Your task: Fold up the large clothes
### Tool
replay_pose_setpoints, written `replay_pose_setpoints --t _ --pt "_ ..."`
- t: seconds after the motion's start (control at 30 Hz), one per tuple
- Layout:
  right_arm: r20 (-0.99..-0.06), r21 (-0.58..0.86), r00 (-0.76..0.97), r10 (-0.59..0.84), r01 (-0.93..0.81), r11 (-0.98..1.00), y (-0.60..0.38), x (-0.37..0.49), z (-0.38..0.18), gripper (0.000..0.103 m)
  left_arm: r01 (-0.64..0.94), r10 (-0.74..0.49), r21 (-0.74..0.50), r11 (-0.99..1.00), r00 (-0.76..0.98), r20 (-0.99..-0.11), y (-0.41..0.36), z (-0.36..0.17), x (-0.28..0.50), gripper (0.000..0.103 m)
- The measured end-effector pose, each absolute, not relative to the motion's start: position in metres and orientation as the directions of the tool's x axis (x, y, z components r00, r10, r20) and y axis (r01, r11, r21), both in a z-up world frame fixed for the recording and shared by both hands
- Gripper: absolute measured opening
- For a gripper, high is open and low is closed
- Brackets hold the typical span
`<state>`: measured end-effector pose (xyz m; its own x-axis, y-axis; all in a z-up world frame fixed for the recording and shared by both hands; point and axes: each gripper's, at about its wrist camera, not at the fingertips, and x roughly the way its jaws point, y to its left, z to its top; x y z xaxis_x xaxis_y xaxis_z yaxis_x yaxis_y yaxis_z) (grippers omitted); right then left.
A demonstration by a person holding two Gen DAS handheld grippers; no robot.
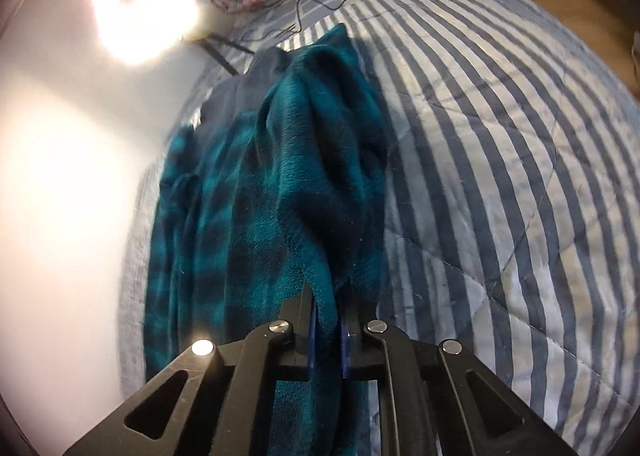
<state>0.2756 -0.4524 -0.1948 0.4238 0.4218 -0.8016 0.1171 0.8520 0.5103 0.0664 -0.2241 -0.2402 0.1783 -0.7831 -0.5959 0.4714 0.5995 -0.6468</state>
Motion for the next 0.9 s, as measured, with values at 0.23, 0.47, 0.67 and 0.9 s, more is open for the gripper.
replay_pose_setpoints --t 0.23,0.47,0.67,0.9 --pt "-0.865 0.34 0.413 0.286 0.062 0.938 -0.403 0.283 -0.155 0.005 0.425 -0.805 -0.691 0.585 0.199 -0.559 -0.191 -0.241 0.065 0.01" --pt "-0.892 0.226 0.392 0.224 -0.043 0.973 -0.347 0.293 -0.128 0.005 0.361 -0.828 -0.745 0.561 0.23 -0.512 -0.157 -0.244 0.067 0.01" --pt "-0.918 0.118 0.366 0.152 -0.113 0.986 -0.298 0.304 -0.128 0.005 0.306 -0.83 -0.774 0.554 0.268 -0.489 -0.133 -0.249 0.067 0.01" --pt "-0.937 0.009 0.341 0.08 -0.206 0.979 -0.244 0.315 -0.144 0.005 0.215 -0.847 -0.831 0.512 0.287 -0.447 -0.109 -0.263 0.068 0.01"
